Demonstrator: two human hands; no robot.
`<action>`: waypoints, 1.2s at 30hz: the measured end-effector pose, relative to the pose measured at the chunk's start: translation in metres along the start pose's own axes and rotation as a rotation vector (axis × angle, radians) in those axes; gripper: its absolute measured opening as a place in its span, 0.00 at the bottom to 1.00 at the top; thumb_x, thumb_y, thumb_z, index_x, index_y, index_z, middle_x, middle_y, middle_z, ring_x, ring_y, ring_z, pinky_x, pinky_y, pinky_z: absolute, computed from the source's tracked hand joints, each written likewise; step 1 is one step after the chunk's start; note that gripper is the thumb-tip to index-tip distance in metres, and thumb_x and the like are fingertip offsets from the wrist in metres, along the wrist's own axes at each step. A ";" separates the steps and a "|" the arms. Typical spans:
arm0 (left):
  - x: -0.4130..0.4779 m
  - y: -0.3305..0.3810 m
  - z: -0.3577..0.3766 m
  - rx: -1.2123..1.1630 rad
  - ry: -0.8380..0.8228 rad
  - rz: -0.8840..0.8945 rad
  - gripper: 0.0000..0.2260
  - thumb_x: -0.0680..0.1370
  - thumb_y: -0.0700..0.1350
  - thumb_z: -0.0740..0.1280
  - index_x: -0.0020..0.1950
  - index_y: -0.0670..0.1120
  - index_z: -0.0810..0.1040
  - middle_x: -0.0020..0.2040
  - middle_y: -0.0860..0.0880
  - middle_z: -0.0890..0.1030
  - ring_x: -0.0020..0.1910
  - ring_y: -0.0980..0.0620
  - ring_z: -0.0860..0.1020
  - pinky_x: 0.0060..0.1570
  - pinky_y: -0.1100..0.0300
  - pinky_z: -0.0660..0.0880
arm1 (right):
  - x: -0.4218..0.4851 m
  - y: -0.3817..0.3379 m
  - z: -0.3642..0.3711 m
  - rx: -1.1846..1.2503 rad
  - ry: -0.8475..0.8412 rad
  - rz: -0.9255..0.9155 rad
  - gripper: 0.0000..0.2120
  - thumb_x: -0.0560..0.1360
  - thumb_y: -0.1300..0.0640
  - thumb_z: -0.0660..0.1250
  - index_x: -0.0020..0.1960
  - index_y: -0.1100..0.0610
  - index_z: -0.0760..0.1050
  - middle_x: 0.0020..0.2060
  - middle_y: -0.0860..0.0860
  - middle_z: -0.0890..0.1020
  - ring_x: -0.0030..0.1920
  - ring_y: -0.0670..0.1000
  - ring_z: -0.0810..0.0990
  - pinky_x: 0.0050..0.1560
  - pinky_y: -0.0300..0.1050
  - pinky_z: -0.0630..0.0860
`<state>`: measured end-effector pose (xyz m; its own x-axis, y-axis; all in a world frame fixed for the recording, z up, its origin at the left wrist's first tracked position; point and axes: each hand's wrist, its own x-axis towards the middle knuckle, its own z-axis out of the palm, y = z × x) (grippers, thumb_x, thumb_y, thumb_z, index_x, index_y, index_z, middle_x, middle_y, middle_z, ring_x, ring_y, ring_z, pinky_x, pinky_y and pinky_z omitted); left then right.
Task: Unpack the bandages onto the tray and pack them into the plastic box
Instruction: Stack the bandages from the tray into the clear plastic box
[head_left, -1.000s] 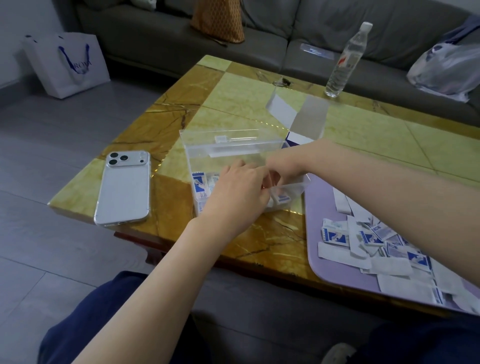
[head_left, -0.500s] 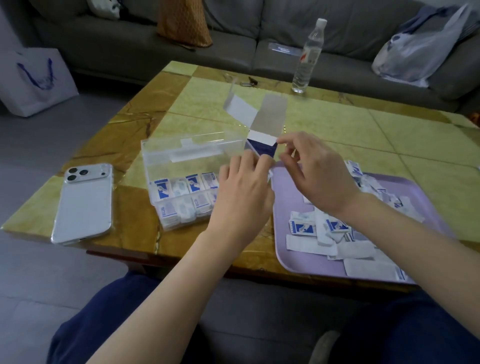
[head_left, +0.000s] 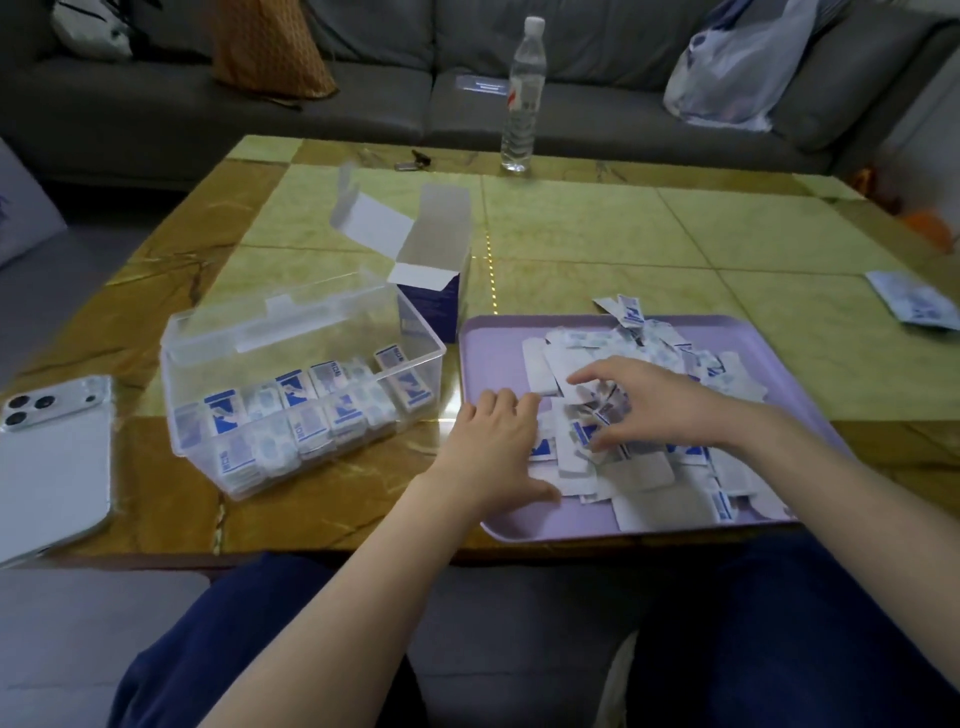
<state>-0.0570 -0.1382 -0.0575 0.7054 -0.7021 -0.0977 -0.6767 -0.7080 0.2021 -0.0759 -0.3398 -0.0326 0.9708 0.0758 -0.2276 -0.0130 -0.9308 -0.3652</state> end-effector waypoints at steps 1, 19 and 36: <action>0.002 0.000 0.001 -0.008 -0.012 -0.011 0.41 0.69 0.64 0.68 0.73 0.45 0.56 0.66 0.45 0.65 0.65 0.45 0.63 0.65 0.53 0.61 | 0.001 0.002 0.000 -0.028 -0.037 0.001 0.38 0.63 0.45 0.77 0.69 0.45 0.65 0.65 0.43 0.69 0.64 0.46 0.68 0.61 0.43 0.68; 0.010 0.005 -0.002 -0.109 -0.099 -0.141 0.22 0.73 0.59 0.68 0.57 0.43 0.77 0.54 0.43 0.75 0.56 0.45 0.68 0.51 0.56 0.66 | 0.006 0.006 0.003 0.231 0.022 0.040 0.18 0.73 0.49 0.68 0.62 0.50 0.73 0.57 0.47 0.78 0.58 0.47 0.76 0.54 0.38 0.70; 0.007 -0.002 -0.007 -0.054 0.108 -0.129 0.09 0.82 0.47 0.55 0.52 0.43 0.70 0.50 0.43 0.77 0.49 0.44 0.74 0.48 0.52 0.71 | -0.001 0.022 -0.012 -0.027 -0.068 0.040 0.21 0.65 0.54 0.77 0.33 0.56 0.63 0.31 0.52 0.68 0.33 0.51 0.65 0.33 0.45 0.58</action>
<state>-0.0493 -0.1407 -0.0517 0.8064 -0.5909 -0.0212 -0.5685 -0.7846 0.2473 -0.0741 -0.3646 -0.0292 0.9510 0.0619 -0.3030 -0.0439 -0.9428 -0.3303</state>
